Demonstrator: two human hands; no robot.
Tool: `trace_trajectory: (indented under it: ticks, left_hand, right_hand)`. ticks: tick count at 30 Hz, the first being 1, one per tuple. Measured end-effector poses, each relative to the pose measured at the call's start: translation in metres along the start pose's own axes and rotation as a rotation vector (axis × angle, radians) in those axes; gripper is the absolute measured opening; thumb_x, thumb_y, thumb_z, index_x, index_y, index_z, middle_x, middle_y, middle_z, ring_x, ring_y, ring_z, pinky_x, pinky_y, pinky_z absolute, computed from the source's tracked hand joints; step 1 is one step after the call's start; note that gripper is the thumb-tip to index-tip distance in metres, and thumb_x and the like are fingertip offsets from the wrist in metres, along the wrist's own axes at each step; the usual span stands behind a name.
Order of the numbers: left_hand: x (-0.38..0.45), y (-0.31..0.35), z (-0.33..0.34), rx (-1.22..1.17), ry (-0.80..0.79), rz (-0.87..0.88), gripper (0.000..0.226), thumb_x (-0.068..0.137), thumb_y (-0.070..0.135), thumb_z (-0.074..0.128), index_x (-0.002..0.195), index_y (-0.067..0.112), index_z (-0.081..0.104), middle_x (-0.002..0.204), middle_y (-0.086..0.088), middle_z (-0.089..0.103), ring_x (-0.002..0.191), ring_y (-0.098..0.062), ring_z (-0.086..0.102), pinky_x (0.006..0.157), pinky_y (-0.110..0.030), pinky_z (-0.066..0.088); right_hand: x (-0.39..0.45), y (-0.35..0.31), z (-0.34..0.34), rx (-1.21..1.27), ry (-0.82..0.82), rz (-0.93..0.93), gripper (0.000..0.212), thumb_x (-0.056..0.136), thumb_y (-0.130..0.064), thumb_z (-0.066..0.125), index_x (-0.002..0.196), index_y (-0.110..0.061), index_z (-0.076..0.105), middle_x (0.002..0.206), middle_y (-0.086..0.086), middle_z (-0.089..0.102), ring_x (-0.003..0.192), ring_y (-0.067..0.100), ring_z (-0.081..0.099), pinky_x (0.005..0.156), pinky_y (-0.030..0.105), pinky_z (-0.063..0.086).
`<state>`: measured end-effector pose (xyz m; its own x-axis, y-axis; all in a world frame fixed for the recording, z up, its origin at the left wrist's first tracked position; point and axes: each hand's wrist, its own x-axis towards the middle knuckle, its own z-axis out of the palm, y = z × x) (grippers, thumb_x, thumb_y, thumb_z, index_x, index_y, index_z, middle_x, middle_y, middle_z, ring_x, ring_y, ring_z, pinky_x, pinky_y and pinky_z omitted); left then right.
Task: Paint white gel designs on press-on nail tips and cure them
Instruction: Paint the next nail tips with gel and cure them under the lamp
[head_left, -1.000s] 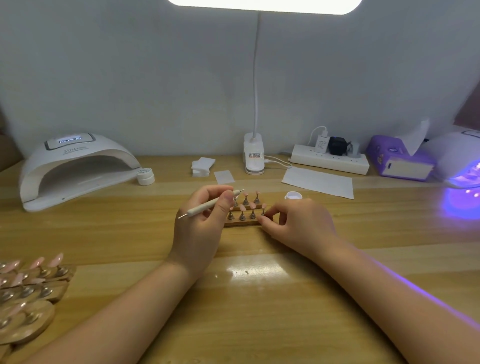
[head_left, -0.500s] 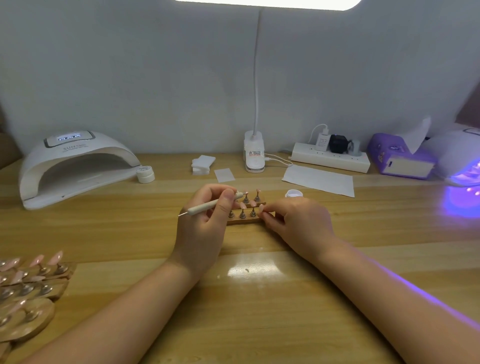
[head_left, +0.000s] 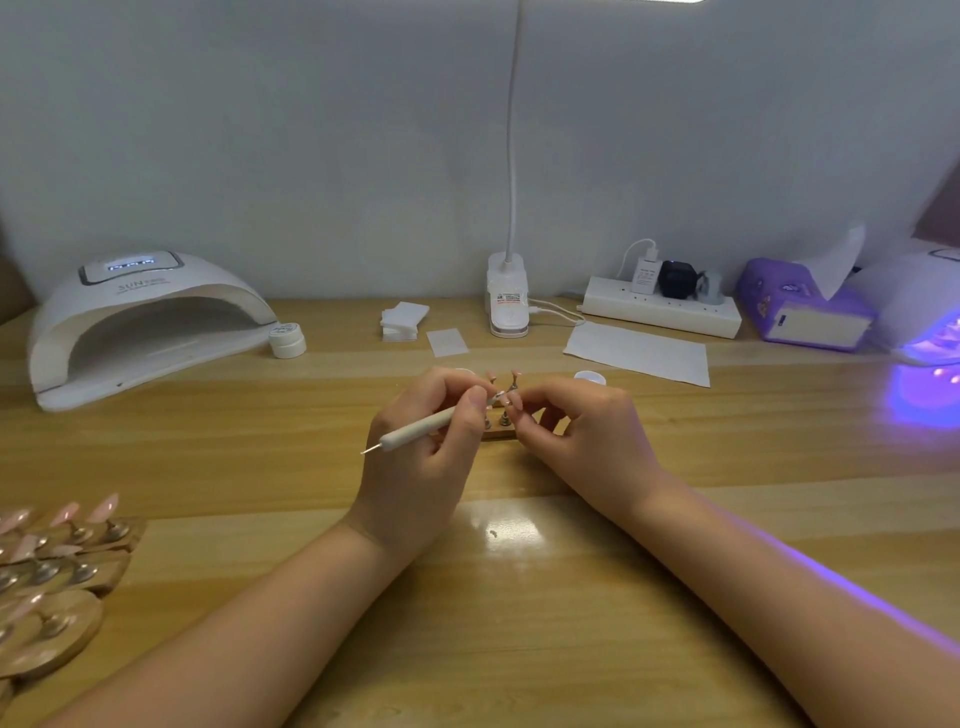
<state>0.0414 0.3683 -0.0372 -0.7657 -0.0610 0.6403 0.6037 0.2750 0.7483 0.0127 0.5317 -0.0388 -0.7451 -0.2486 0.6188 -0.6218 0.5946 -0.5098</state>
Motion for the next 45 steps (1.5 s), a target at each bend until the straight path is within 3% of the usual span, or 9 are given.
trace_trajectory:
  ticks: [3,10,24,40,45]
  left_hand:
    - [0.0006,0.0000,0.0002,-0.013,-0.008,-0.023,0.013,0.090,0.020,0.053,0.091,0.012,0.064,0.084,-0.001,0.067,0.076,-0.013,0.064,0.068,-0.039,0.054]
    - [-0.0014,0.0001,0.0011,-0.014,-0.022,-0.013,0.022,0.085,0.034,0.049,0.090,0.015,0.060,0.077,0.000,0.063,0.070,-0.019,0.061,0.065,-0.044,0.051]
    - [-0.0006,-0.0032,0.0014,-0.006,-0.025,0.002,0.019,0.084,0.033,0.048,0.087,0.018,0.059,0.075,0.009,0.062,0.068,-0.011,0.060,0.062,-0.028,0.049]
    - [-0.0006,-0.0018,0.0017,0.029,-0.010,0.000,0.023,0.085,0.036,0.046,0.086,0.017,0.057,0.073,-0.004,0.061,0.070,-0.025,0.060,0.065,-0.047,0.050]
    - [-0.0009,-0.0022,0.0015,0.031,-0.020,0.001,0.023,0.085,0.036,0.046,0.086,0.017,0.058,0.074,-0.003,0.060,0.070,-0.025,0.060,0.065,-0.047,0.049]
  right_hand:
    - [-0.0003,0.0009,-0.0007,-0.014,-0.006,-0.035,0.009,0.088,-0.014,0.069,0.093,-0.010,0.075,0.083,-0.003,0.072,0.067,0.017,0.062,0.065,0.039,0.052]
    - [-0.0011,0.0030,0.0001,-0.058,0.014,-0.050,0.008,0.087,-0.015,0.070,0.093,-0.014,0.075,0.083,-0.004,0.072,0.069,0.016,0.062,0.064,0.041,0.053]
    - [-0.0010,0.0036,0.0002,-0.177,-0.029,-0.087,0.011,0.090,-0.021,0.067,0.096,-0.017,0.075,0.088,-0.004,0.073,0.082,0.018,0.063,0.070,0.041,0.050]
    - [-0.0007,0.0024,0.0003,-0.194,-0.018,-0.092,0.010,0.090,-0.021,0.067,0.093,-0.015,0.075,0.087,-0.002,0.073,0.080,0.019,0.063,0.069,0.040,0.050]
    - [-0.0009,0.0020,-0.0001,-0.197,-0.014,-0.101,0.010,0.090,-0.020,0.067,0.092,-0.014,0.075,0.085,-0.001,0.073,0.079,0.019,0.062,0.069,0.040,0.050]
